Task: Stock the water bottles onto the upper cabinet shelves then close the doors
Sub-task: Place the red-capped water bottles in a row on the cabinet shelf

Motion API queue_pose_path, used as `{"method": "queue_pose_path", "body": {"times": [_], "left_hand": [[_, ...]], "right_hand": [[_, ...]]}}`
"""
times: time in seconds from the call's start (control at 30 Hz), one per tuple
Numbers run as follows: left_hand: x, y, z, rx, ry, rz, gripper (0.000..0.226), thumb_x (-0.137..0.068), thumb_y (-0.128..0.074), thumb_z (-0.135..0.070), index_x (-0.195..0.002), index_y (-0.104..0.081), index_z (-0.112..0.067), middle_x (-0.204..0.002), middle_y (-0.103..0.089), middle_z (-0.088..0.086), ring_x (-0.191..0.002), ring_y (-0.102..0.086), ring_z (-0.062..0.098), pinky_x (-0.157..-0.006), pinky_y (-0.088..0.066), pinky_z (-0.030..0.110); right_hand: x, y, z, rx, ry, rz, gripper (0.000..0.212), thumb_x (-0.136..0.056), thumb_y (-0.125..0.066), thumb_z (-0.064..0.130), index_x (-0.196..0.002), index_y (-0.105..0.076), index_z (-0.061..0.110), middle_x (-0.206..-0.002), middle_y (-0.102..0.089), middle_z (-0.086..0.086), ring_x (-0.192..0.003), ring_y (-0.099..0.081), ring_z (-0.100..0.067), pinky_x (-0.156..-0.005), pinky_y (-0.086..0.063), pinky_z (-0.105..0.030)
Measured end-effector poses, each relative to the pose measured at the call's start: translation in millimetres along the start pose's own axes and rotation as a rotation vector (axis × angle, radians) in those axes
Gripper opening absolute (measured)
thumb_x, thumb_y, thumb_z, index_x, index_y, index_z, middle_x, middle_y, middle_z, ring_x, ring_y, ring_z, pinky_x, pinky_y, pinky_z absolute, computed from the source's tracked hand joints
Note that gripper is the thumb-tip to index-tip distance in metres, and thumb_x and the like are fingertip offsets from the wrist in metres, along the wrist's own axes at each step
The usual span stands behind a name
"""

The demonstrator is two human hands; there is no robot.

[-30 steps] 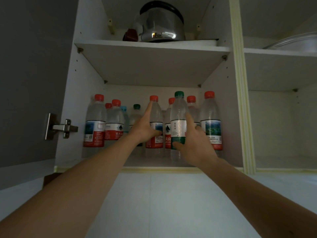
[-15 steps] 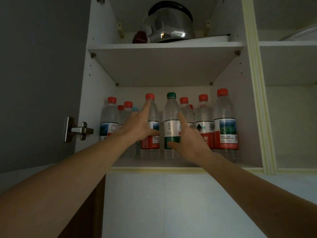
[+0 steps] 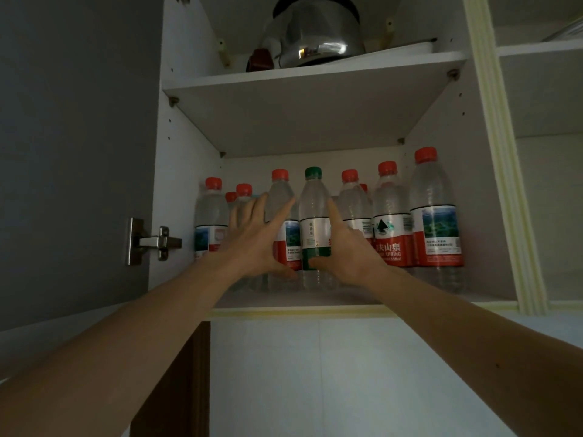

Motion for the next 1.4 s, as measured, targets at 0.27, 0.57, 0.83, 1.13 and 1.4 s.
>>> {"method": "queue_pose_path", "body": {"times": [0.27, 0.57, 0.83, 1.13, 1.4], "left_hand": [[-5, -19, 17, 0.012, -0.005, -0.043, 0.142, -0.054, -0.074, -0.081, -0.147, 0.027, -0.047, -0.164, 0.018, 0.004, -0.151, 0.019, 0.028, -0.112, 0.013, 0.052], [1, -17, 12, -0.075, -0.023, -0.089, 0.135, -0.063, -0.072, -0.078, -0.154, 0.020, -0.038, -0.165, 0.016, 0.009, -0.151, 0.017, 0.032, -0.116, 0.009, 0.054], [5, -20, 7, -0.144, 0.000, -0.109, 0.128, -0.069, -0.068, -0.077, -0.156, 0.015, -0.032, -0.165, 0.011, 0.018, -0.152, 0.008, 0.038, -0.120, -0.001, 0.059], [5, 15, -13, 0.185, -0.006, -0.213, 0.123, -0.075, -0.079, -0.057, -0.159, 0.003, -0.022, -0.167, 0.002, 0.011, -0.153, 0.002, 0.034, -0.123, -0.010, 0.056], [-25, 33, -88, 0.574, -0.154, -0.222, 0.104, -0.080, -0.080, -0.041, -0.157, -0.010, -0.032, -0.164, -0.010, -0.004, -0.149, -0.020, 0.024, -0.116, -0.032, 0.050]], "right_hand": [[-12, -16, 5, 0.060, 0.000, 0.021, 0.121, -0.083, -0.080, 0.012, -0.157, 0.015, 0.027, -0.131, -0.060, -0.018, -0.110, -0.065, -0.031, -0.097, -0.053, -0.050], [-17, -21, 3, 0.131, -0.019, 0.054, 0.123, -0.085, -0.078, 0.012, -0.156, 0.022, 0.025, -0.138, -0.055, -0.021, -0.117, -0.062, -0.033, -0.101, -0.050, -0.052], [-21, -26, 2, 0.177, -0.049, 0.054, 0.123, -0.087, -0.076, 0.012, -0.154, 0.027, 0.025, -0.140, -0.051, -0.025, -0.117, -0.061, -0.034, -0.102, -0.049, -0.052], [7, 25, 16, 0.311, 0.092, -0.100, 0.036, -0.096, -0.064, 0.030, -0.129, -0.053, 0.019, -0.103, -0.066, -0.003, -0.084, -0.065, -0.015, -0.078, -0.059, -0.036], [74, 119, -10, 0.763, 0.092, -0.478, 0.064, -0.089, -0.068, 0.035, -0.146, -0.042, 0.025, -0.148, -0.036, -0.010, -0.136, -0.031, -0.033, -0.110, -0.040, -0.049]]}}
Point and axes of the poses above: each hand's wrist, its own x-axis away from the middle knuckle, its own y-axis out of the back of the hand, z = x × y, the point moved 7 cm from there along -x, towards the middle knuckle
